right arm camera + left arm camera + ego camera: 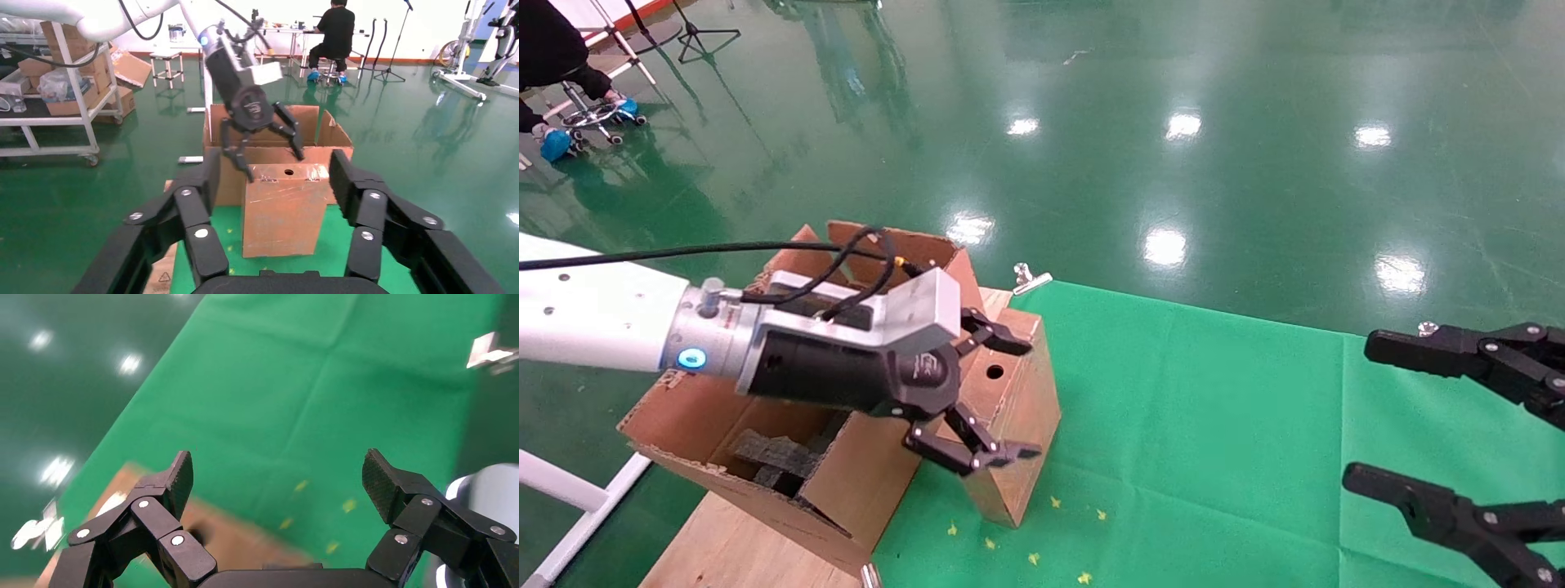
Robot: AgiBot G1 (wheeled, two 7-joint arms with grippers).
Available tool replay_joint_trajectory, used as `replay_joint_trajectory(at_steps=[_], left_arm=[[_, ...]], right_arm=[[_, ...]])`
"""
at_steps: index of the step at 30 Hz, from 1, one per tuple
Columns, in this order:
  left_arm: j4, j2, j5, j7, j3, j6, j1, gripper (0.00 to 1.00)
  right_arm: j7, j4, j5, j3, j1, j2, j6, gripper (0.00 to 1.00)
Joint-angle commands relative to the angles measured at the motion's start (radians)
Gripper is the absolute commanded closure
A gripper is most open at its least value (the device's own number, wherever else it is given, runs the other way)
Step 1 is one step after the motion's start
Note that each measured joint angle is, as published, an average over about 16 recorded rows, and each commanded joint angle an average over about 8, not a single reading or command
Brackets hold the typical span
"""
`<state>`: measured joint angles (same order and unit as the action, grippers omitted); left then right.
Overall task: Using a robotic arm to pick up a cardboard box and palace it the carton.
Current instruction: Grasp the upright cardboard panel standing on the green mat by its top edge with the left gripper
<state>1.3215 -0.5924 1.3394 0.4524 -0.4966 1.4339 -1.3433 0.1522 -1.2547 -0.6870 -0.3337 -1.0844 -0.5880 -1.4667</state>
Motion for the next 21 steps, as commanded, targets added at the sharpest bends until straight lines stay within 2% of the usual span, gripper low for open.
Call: replay_joint_trajectory(at_steps=[1, 6, 13, 17, 21], left_arm=[[0.014, 0.003, 0.044, 0.031, -0.008, -0.025, -0.012, 0.00], [0.020, -0.034, 0.215, 0.211, -0.055, -0.039, -0.103, 0.00], [0.014, -0.126, 0.450, 0.599, -0.141, 0.025, -0.219, 0.00], [0.017, -0.178, 0.505, 0.771, -0.158, 0.045, -0.251, 0.00], [0.018, -0.203, 0.509, 0.860, -0.157, 0.040, -0.252, 0.00]], right_arm=[[0.000, 0.000, 0.000, 0.000, 0.000, 0.000, 0.000, 1.00], [0.000, 0.000, 0.000, 0.000, 0.000, 0.000, 0.000, 1.00], [0.000, 0.000, 0.000, 0.000, 0.000, 0.000, 0.000, 1.00], [0.000, 0.000, 0.000, 0.000, 0.000, 0.000, 0.000, 1.00], [0.000, 0.000, 0.000, 0.000, 0.000, 0.000, 0.000, 1.00]])
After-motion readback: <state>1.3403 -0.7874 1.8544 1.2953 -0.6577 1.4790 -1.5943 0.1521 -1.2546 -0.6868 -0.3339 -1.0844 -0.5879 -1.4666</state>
